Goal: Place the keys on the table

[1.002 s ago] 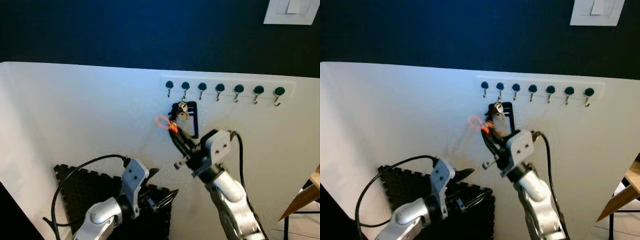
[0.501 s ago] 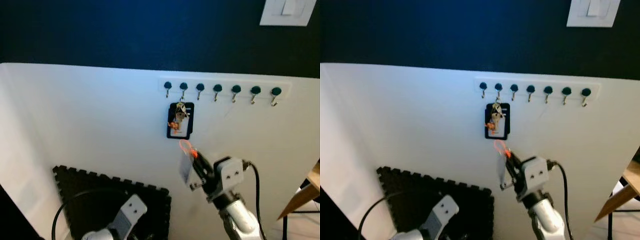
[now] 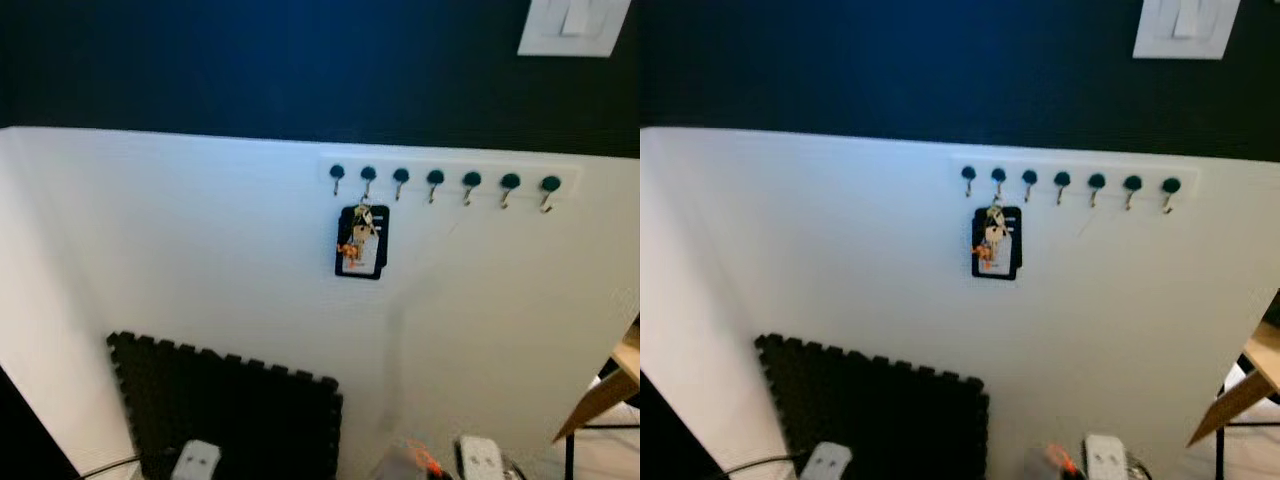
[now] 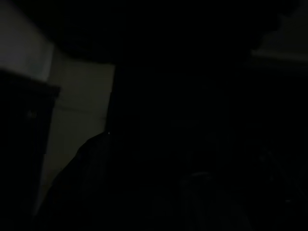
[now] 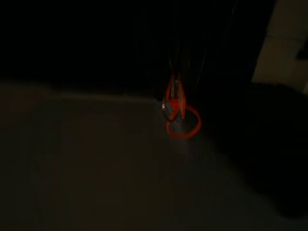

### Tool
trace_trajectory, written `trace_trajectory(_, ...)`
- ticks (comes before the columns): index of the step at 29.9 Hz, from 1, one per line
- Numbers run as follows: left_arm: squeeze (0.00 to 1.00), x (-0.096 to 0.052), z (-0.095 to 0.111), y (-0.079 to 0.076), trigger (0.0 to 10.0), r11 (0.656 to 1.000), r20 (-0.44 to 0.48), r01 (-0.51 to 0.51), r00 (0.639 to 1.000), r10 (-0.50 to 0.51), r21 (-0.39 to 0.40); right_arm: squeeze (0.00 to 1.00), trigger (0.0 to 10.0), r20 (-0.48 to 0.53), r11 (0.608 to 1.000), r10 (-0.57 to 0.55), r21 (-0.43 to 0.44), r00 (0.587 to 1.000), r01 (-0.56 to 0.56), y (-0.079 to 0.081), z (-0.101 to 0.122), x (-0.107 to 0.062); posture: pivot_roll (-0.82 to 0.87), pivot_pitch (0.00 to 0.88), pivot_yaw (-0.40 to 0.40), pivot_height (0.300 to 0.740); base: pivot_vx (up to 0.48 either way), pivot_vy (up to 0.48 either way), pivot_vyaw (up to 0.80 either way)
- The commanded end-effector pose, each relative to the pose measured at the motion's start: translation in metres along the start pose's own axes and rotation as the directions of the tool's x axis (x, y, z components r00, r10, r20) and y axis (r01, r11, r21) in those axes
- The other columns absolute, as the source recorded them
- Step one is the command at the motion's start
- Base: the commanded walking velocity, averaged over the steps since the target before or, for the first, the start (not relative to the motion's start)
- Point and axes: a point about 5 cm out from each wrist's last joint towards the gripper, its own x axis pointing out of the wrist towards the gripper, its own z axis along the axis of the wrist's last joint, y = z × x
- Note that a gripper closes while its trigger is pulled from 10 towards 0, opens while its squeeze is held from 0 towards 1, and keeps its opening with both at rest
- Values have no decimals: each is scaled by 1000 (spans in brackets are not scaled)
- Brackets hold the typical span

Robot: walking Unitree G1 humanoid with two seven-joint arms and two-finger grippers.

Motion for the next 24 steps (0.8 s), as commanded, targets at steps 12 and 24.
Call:
trace_trajectory(12, 0, 6, -15, -8, 10000, 999, -78, -13, 997, 15, 29, 0, 10000, -157, 997, 16, -71, 987, -27, 4, -31, -5, 40, 0, 37, 740, 0, 0, 0)
trace_trajectory(24, 0, 6, -24, -21, 10000, 993, -63, 46, 997, -39, 109, 0, 10000, -226, 986, 18, -160, 974, -55, -3, -42, -11, 44, 0, 16, 740, 0, 0, -67)
